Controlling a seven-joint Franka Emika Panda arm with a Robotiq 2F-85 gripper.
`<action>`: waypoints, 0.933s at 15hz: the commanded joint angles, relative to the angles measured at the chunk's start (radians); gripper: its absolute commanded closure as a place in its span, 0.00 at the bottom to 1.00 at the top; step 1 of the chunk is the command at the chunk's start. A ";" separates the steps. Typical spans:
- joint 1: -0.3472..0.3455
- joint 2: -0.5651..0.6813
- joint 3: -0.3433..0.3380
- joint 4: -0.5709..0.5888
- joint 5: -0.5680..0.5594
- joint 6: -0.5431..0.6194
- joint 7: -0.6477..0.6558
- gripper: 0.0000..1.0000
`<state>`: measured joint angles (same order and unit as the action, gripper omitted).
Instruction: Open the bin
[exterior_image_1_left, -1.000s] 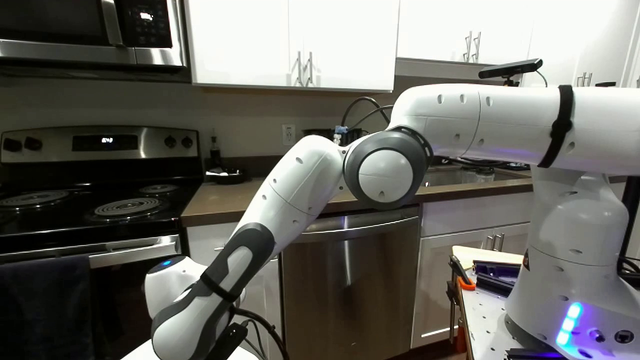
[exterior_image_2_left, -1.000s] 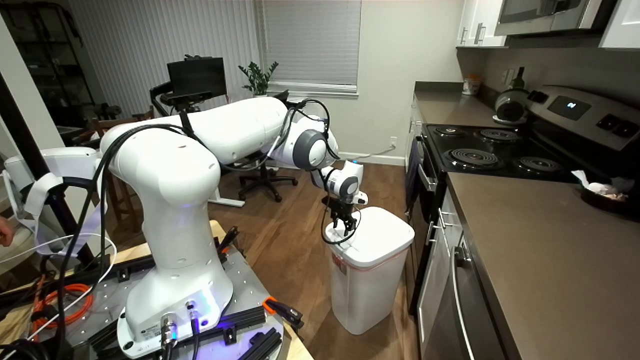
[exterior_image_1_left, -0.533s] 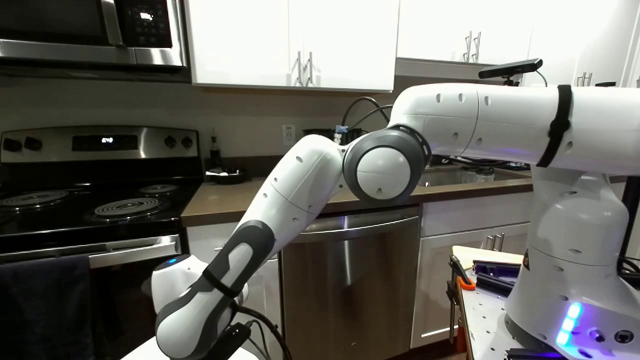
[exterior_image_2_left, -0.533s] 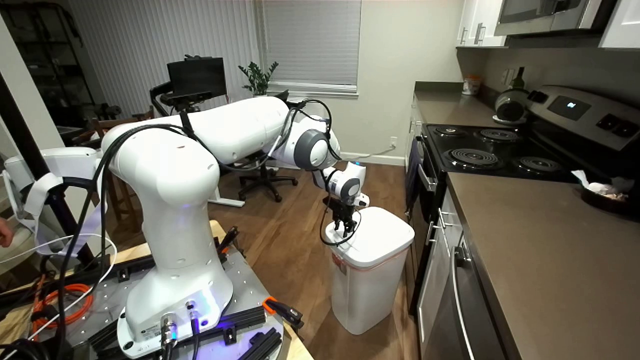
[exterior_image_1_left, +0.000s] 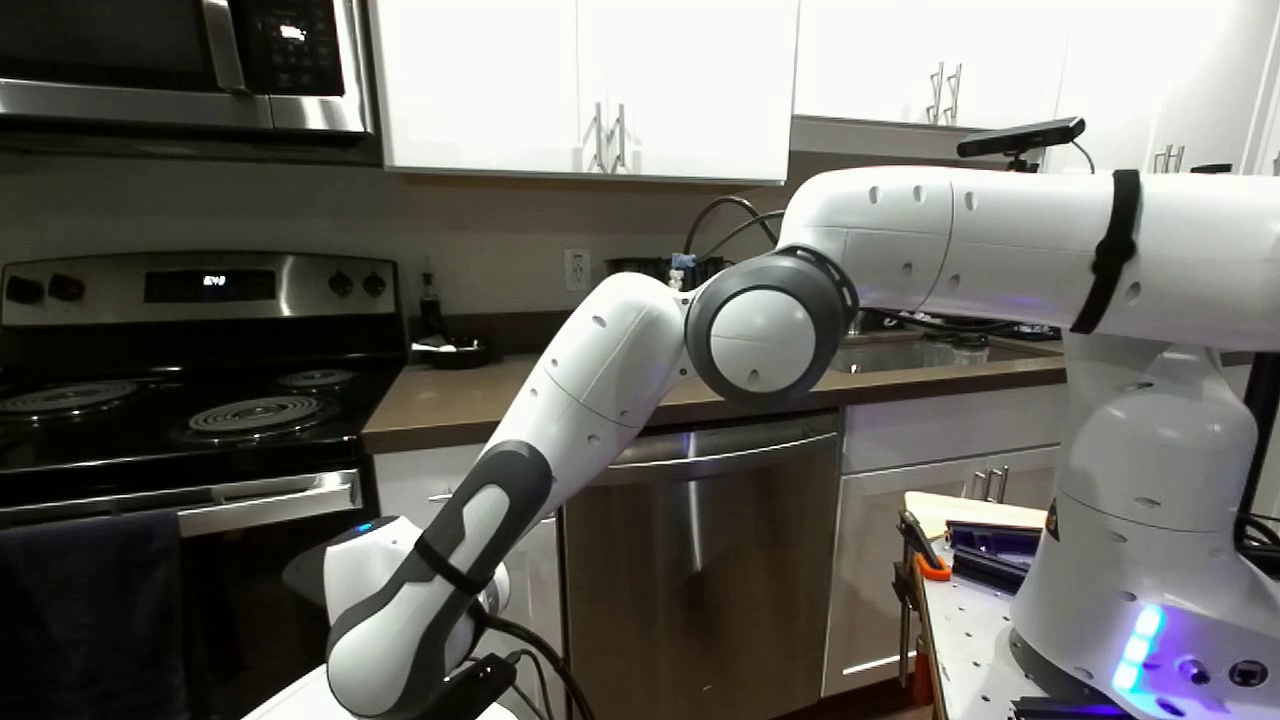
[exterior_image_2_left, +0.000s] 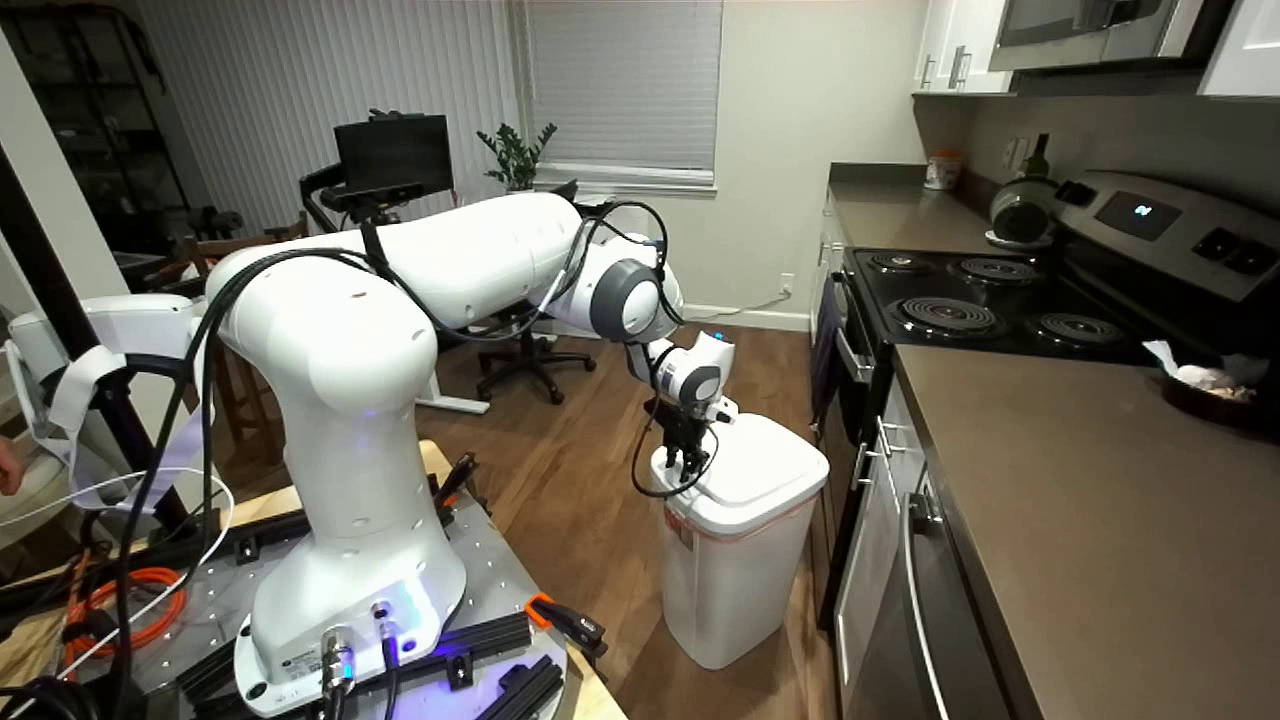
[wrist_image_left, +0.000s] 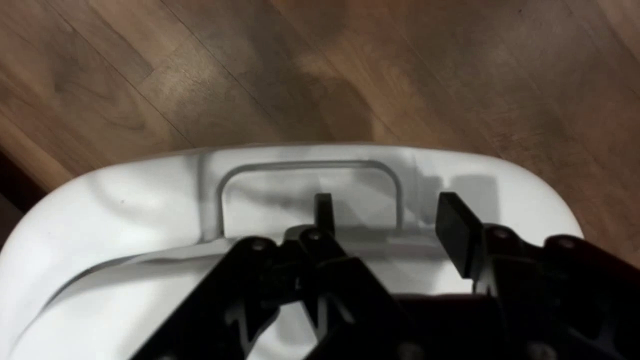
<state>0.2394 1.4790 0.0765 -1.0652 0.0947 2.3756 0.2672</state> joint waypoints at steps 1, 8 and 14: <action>-0.004 -0.019 0.004 -0.043 0.025 0.033 0.051 0.68; 0.003 -0.036 0.003 -0.082 0.019 0.055 0.114 0.97; 0.020 -0.133 0.014 -0.228 0.020 0.121 0.156 0.86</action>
<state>0.2500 1.4354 0.0804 -1.1578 0.0970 2.4476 0.3924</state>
